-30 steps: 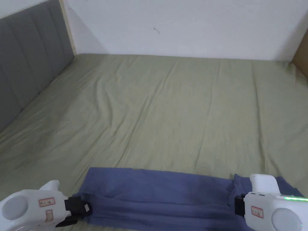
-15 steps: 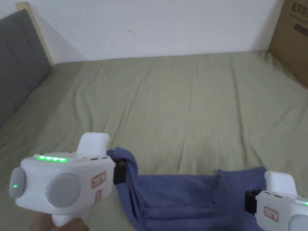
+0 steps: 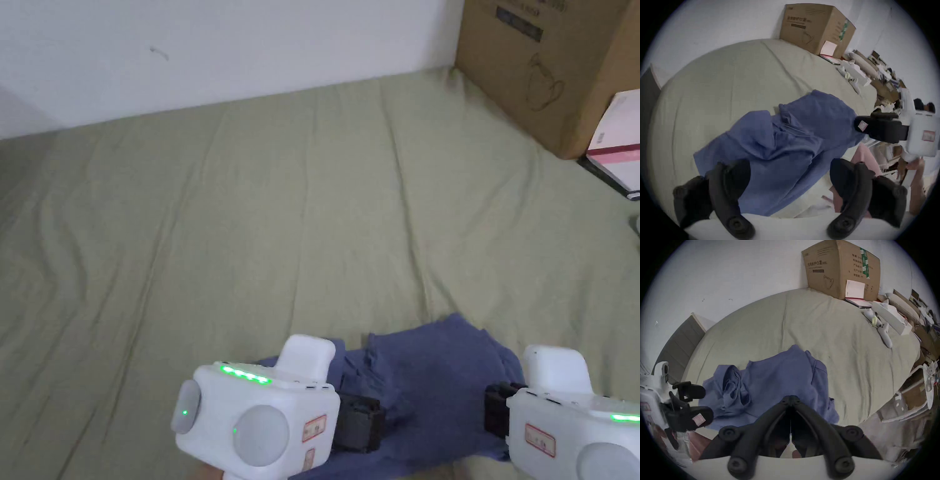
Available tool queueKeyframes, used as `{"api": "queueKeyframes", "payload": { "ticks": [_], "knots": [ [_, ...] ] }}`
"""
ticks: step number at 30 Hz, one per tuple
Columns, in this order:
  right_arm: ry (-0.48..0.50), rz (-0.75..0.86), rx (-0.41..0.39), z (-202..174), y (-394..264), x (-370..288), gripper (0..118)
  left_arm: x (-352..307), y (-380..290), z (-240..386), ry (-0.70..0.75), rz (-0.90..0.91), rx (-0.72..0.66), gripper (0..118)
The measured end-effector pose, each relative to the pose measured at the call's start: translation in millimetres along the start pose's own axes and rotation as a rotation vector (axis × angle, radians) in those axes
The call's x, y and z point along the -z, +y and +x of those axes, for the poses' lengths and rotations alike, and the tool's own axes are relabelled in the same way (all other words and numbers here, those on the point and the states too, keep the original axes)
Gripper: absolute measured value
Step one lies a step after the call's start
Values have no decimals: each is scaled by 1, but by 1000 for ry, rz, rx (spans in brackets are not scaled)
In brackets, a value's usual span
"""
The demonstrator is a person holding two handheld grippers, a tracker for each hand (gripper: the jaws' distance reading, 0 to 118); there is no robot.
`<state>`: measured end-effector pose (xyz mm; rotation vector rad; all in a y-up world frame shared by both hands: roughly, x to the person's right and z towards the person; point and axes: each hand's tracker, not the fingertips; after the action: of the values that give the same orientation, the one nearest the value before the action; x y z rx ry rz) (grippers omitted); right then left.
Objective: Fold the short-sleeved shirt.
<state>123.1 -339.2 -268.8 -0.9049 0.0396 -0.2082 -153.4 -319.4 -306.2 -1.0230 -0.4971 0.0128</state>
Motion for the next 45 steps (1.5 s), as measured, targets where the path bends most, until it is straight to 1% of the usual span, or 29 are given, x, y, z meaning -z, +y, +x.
{"api": "queueKeyframes", "payload": {
  "ticks": [2, 3, 4, 5, 6, 7, 8, 9, 10, 12, 14, 17, 20, 21, 24, 25, 27, 29, 31, 35, 38, 41, 43, 44, 45],
  "knots": [
    [2, -2, -6, -1, 2, 0, 0, -18, 0, -11, -2, 33, -46, 104],
    [5, -2, -11, -2, 3, 0, 0, -30, 2, -19, -8, 58, -74, 101],
    [6, 1, -14, -7, 7, -8, 0, -39, 2, -26, -14, 78, -101, 93],
    [9, 3, -15, -9, 8, -9, 0, -47, 2, -33, -9, 102, -131, 74],
    [14, 5, -16, -10, 9, -9, 0, -53, 2, -39, -4, 117, -155, 36],
    [20, 8, -18, -12, 9, -7, 0, -55, 1, -44, 10, 132, -174, 9],
    [25, 9, -21, -12, 8, -5, 0, -52, 0, -49, 41, 144, -188, 3],
    [30, 9, -25, -14, 9, -4, 0, -49, -1, -55, 95, 142, -210, 3],
    [33, 10, -31, -16, 9, -4, 0, -44, -1, -60, 114, 127, -233, 3],
    [36, 9, -43, -20, 11, -8, 0, -28, -1, -68, 78, 107, -252, 2],
    [35, 7, -51, -21, 11, -8, 0, -8, -3, -68, 37, 56, -326, 2],
    [32, -3, -44, -17, 9, -4, 0, 19, -3, -52, -66, 39, -362, 2],
    [22, -16, -33, -14, 9, -4, 0, 48, -5, -28, -117, -27, -332, 2],
    [19, -18, -32, -12, 10, -6, 0, 55, -6, -16, -124, -42, -303, 2],
    [10, -22, -22, -7, 8, -7, 0, 65, -2, 13, -65, -50, -176, 2],
    [8, -23, -20, -6, 8, -7, 0, 67, 1, 18, -66, -47, -163, 1],
    [3, -24, -21, -6, 8, -8, 0, 70, 10, 18, -82, -41, -179, 1],
    [3, -23, -23, -5, 6, -9, 0, 68, 16, 26, -100, -34, -174, 1],
    [3, -23, -23, -6, 6, -10, 0, 71, 17, 30, -99, -26, -122, 1],
    [6, -22, -26, -8, 5, -10, 0, 67, 14, 34, -155, -18, -143, 1],
    [8, -20, -46, -12, 3, -13, 0, 55, 8, 26, -178, -15, -125, 1],
    [8, -20, -56, -18, 5, -18, 0, 30, -4, -1, -171, 24, -182, 1],
    [11, -20, -62, -21, 4, -19, 0, -3, -12, -19, -145, 83, -264, 2],
    [13, -20, -65, -21, 2, -15, 0, -17, -17, -36, -137, 120, -318, 6],
    [14, -20, -68, -22, 2, -15, 0, -28, -23, -53, -133, 144, -365, 20]
  ]
}}
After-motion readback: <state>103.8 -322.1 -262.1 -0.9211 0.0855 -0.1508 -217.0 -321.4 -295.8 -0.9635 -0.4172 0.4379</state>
